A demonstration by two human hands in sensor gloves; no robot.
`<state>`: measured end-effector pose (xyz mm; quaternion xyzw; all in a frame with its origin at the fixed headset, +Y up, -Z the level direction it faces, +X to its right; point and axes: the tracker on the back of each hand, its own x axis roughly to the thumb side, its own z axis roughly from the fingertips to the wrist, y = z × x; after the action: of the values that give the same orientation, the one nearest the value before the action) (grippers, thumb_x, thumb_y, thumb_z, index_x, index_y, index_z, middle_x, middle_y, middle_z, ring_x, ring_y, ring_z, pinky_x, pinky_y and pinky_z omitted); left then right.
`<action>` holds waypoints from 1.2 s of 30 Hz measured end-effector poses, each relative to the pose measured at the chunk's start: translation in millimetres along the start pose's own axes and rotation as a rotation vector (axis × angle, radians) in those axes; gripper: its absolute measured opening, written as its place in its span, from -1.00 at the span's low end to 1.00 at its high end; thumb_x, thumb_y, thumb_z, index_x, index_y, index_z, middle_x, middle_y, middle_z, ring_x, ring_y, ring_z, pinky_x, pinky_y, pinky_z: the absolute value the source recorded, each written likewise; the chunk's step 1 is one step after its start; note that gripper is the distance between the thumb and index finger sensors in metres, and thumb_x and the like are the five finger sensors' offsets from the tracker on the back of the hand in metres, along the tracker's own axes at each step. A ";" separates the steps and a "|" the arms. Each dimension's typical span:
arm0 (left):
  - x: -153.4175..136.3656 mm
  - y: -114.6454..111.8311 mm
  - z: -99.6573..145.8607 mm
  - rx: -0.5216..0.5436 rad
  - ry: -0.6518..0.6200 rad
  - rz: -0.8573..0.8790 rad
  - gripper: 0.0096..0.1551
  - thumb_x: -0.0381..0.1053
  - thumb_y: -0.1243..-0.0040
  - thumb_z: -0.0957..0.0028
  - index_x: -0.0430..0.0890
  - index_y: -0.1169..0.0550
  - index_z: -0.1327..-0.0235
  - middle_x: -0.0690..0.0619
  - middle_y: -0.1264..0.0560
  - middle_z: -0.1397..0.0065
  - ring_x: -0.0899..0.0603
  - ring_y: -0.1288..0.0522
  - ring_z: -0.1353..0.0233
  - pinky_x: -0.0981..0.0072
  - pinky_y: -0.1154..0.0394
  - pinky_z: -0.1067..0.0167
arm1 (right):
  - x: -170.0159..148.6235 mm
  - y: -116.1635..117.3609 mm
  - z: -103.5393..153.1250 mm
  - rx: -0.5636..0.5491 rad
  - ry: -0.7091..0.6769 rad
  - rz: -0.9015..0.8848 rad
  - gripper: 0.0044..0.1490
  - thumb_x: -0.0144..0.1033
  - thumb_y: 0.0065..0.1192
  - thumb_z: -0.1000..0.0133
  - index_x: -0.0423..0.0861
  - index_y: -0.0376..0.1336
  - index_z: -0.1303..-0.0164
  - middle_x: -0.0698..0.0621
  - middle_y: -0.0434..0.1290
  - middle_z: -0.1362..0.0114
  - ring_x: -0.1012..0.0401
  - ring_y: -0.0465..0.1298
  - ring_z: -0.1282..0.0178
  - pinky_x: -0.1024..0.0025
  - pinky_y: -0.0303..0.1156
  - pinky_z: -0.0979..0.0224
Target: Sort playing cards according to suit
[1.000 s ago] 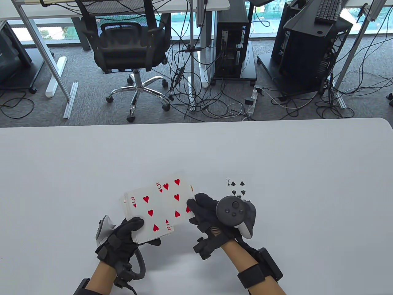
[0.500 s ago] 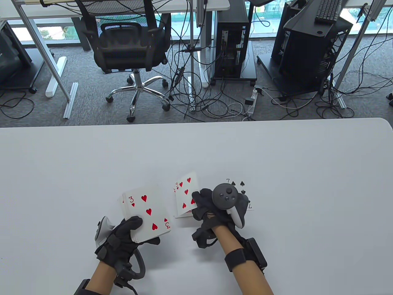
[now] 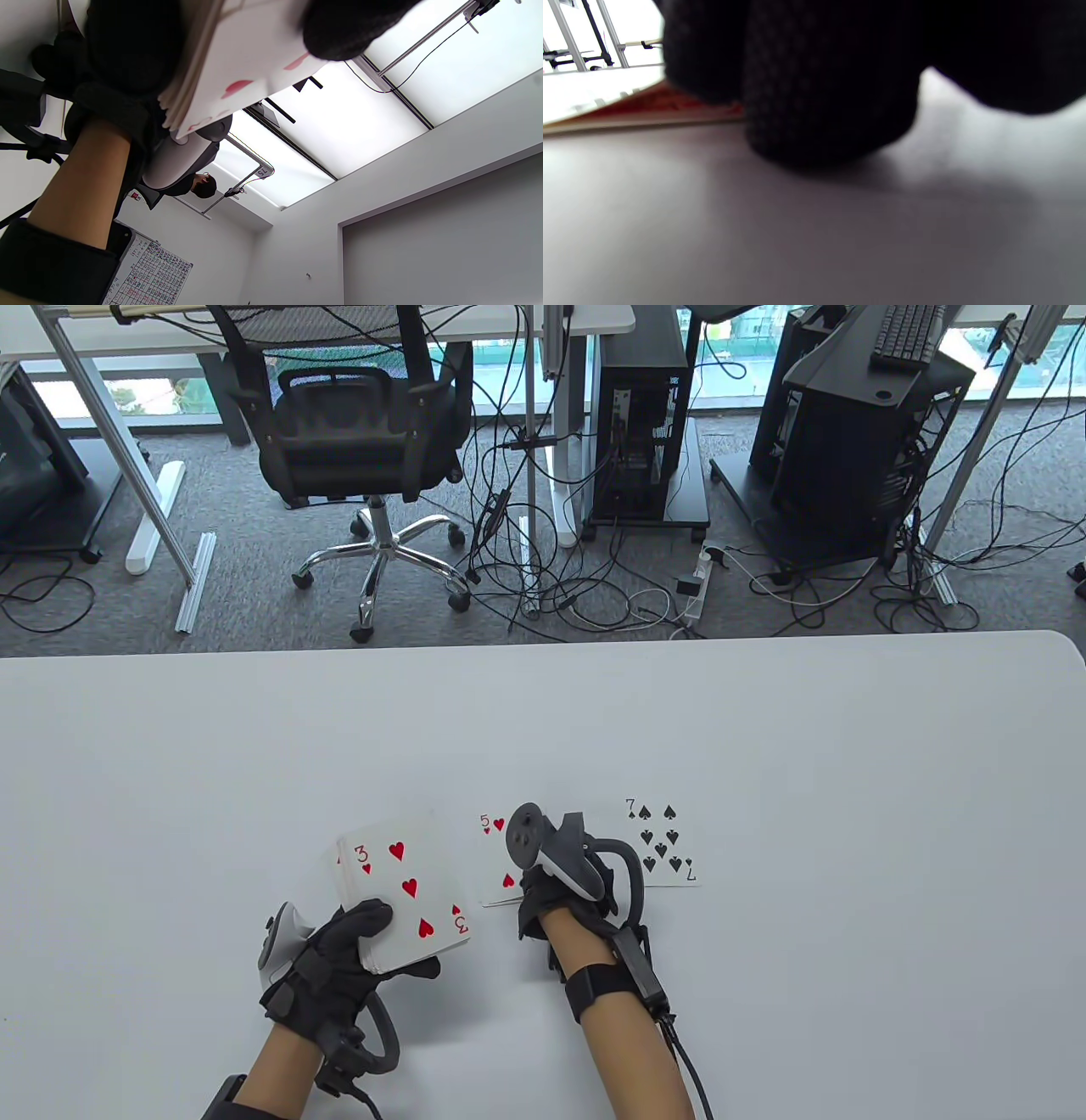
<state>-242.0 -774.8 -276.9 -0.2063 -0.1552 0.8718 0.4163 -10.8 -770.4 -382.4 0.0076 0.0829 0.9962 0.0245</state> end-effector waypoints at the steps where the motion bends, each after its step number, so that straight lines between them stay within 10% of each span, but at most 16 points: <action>1: 0.1 -0.1 0.0 0.000 0.000 0.001 -0.27 0.10 -0.10 -0.32 0.01 -0.05 -0.61 -0.07 -0.20 -0.65 -0.42 -0.40 -0.45 -0.02 -0.62 -0.08 | 3.1 0.7 0.4 -0.004 -0.015 0.057 -0.36 -0.19 0.12 -0.19 -0.57 0.34 0.08 0.07 0.57 0.51 0.21 0.63 0.57 0.30 0.61 0.44; 12: 0.1 0.4 0.0 -0.001 0.000 0.002 -0.27 0.10 -0.10 -0.32 0.01 -0.05 -0.61 -0.08 -0.20 -0.65 -0.42 -0.40 -0.45 -0.02 -0.62 -0.08 | 13.1 -2.9 8.6 -0.002 -0.026 0.304 -0.19 -0.03 -0.02 -0.22 -0.57 0.33 -0.07 0.01 0.60 0.43 0.14 0.65 0.49 0.20 0.62 0.36; 23: -1.3 1.0 0.4 0.006 0.010 -0.003 -0.27 0.10 -0.10 -0.32 0.01 -0.05 -0.61 -0.07 -0.20 -0.65 -0.42 -0.40 -0.45 -0.02 -0.62 -0.08 | 0.7 -61.4 55.0 -0.200 -0.414 -0.694 -0.19 -0.10 -0.04 -0.25 -0.64 0.26 -0.12 -0.15 0.59 0.25 -0.04 0.64 0.31 0.02 0.58 0.19; 36: -3.3 1.9 0.8 0.015 0.027 -0.017 -0.27 0.11 -0.10 -0.32 0.01 -0.05 -0.61 -0.07 -0.19 -0.65 -0.42 -0.39 -0.46 -0.04 -0.61 -0.09 | 16.9 -51.2 93.6 -0.154 -0.589 -0.821 -0.05 0.05 0.00 -0.23 -0.64 0.14 -0.23 -0.21 0.53 0.06 -0.14 0.58 0.10 -0.08 0.52 0.04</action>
<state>-241.8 -778.6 -276.3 -0.2136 -0.1448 0.8665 0.4272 -23.4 -703.6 -298.5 0.2528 -0.0052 0.8633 0.4368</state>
